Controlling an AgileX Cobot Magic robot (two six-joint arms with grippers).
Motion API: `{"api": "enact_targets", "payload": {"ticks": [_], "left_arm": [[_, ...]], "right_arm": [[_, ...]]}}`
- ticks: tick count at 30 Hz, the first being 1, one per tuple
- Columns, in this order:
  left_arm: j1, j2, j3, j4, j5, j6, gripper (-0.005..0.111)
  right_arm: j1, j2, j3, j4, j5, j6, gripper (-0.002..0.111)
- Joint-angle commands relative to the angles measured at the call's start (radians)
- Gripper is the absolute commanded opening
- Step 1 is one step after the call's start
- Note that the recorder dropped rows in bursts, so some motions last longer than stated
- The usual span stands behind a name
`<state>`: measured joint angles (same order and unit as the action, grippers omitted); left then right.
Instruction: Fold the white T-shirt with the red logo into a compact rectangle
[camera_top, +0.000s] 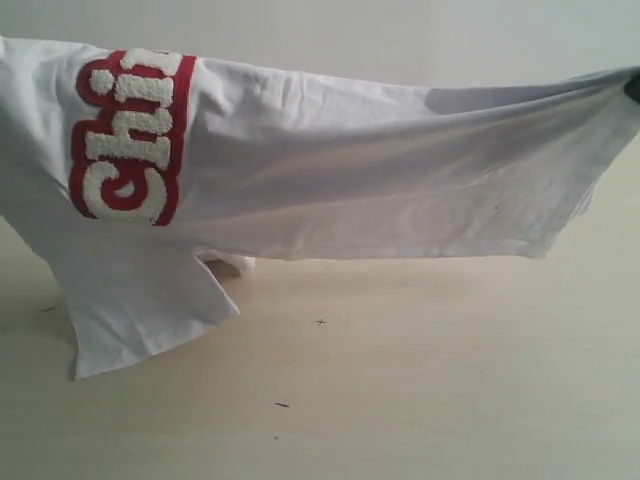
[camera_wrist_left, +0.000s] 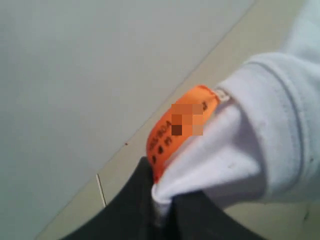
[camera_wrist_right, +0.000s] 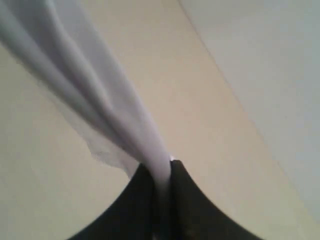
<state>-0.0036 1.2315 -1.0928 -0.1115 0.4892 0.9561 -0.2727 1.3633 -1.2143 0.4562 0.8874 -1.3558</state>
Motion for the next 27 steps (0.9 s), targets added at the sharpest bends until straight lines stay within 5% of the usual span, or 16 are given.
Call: {"api": "enact_targets", "payload": {"ticks": [1, 17, 27], "left_arm": [[0.005, -0.100, -0.001, 0.002, 0.028, -0.106, 0.000], [0.005, -0.402, -0.001, 0.101, 0.105, -0.339, 0.000], [0.005, -0.267, -0.001, 0.119, 0.470, -0.335, 0.000]], "right_arm": [[-0.001, -0.102, 0.000, 0.020, 0.028, 0.120, 0.000], [-0.001, -0.313, 0.000, 0.207, 0.239, 0.162, 0.000], [-0.001, -0.245, 0.094, 0.077, 0.290, 0.520, 0.000]]}}
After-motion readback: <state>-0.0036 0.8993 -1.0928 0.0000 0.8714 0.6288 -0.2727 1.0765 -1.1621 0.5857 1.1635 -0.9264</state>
